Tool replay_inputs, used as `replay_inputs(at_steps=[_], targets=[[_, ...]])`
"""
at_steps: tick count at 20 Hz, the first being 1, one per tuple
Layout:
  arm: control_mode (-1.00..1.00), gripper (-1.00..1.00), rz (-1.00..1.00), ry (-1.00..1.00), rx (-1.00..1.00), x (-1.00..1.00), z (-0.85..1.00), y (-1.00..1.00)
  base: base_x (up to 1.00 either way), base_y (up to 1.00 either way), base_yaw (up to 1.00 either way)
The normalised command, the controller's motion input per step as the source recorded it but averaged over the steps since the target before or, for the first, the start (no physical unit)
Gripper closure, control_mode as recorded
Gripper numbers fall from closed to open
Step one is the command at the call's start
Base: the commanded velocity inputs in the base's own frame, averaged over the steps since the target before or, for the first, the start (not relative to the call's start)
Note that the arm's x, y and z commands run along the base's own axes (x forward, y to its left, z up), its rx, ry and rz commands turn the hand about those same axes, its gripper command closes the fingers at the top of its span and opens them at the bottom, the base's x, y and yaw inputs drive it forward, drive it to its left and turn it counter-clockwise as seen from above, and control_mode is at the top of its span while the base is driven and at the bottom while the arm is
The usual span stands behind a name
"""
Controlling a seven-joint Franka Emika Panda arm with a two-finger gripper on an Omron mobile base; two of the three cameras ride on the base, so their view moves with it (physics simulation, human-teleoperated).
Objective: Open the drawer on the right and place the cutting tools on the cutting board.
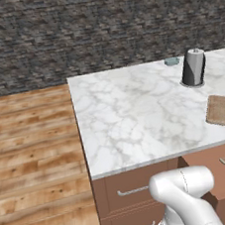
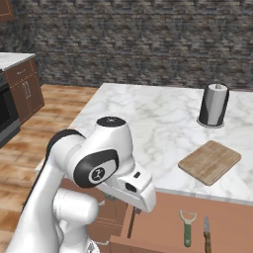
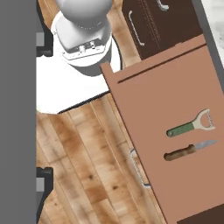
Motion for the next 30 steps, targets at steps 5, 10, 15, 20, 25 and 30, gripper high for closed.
replay_inputs(at_steps=[5, 10, 15, 20, 25, 30], targets=[[-1.00, -1.00, 0.12, -0.04, 0.03, 0.09, -0.35, -0.33, 0.00, 0.00, 0.00], [-1.00, -1.00, 0.11, -0.02, 0.02, 0.10, -0.42, -0.34, 0.00, 0.00, 0.00], [-1.00, -1.00, 0.11, 0.00, 0.00, 0.18, -0.43, -0.32, 0.00, 0.00, 0.00], [-1.00, -1.00, 0.10, 0.00, 0.00, 0.21, -0.50, -0.27, 0.00, 0.00, 0.00], [-1.00, -1.00, 0.08, 0.00, 0.01, 0.25, -0.53, -0.28, 0.00, 0.00, 0.00], [-1.00, -1.00, 0.05, -0.03, 0.01, 0.35, -0.43, -0.33, 0.00, 0.00, 0.00]])
